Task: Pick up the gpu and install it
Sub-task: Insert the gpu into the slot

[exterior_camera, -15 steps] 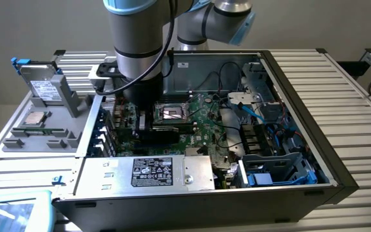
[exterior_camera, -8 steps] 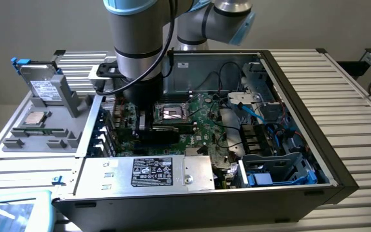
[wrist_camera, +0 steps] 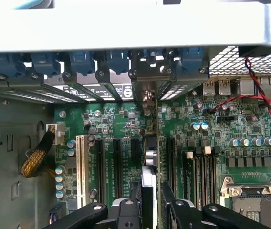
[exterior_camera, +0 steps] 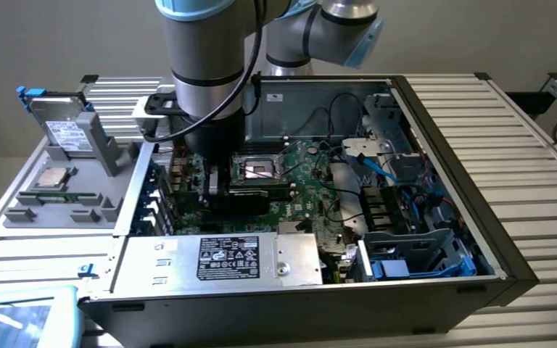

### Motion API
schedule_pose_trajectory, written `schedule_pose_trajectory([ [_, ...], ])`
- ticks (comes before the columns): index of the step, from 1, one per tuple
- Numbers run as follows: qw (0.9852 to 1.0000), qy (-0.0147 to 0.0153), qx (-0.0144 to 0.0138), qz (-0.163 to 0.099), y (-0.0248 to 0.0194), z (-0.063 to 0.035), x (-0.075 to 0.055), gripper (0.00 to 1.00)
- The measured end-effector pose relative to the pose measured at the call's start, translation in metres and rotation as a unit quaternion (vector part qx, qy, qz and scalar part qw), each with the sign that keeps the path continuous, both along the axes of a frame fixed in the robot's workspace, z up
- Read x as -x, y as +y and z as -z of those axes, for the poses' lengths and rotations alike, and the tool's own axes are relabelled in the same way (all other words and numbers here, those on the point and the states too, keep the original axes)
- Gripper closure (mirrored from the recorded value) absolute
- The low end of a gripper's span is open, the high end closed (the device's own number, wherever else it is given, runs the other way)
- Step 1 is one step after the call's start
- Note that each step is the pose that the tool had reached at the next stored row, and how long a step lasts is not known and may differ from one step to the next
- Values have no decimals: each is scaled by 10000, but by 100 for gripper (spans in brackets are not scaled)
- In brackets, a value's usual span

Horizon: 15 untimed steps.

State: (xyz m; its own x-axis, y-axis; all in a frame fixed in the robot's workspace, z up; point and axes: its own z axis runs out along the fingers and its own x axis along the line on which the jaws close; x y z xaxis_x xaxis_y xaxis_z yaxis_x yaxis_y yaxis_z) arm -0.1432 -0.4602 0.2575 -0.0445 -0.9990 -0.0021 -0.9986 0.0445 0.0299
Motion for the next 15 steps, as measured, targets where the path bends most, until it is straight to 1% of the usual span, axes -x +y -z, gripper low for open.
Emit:
schedule_pose_trajectory([
  [3,10000,3,5,0,-1,-3,1,73],
  [8,10000,7,4,0,0,0,1,73],
  [9,10000,17,1,0,-4,1,0,73],
  [10,10000,43,-8,-1,-9,2,-3,73],
  [11,10000,77,-19,-2,-11,2,-4,73],
  [12,10000,97,-23,0,-12,2,-3,73],
  [13,9999,100,-22,0,-12,1,-2,73],
  [14,9999,111,-22,0,-13,1,-3,73],
  [15,9999,139,-26,-1,-13,1,-7,73],
])
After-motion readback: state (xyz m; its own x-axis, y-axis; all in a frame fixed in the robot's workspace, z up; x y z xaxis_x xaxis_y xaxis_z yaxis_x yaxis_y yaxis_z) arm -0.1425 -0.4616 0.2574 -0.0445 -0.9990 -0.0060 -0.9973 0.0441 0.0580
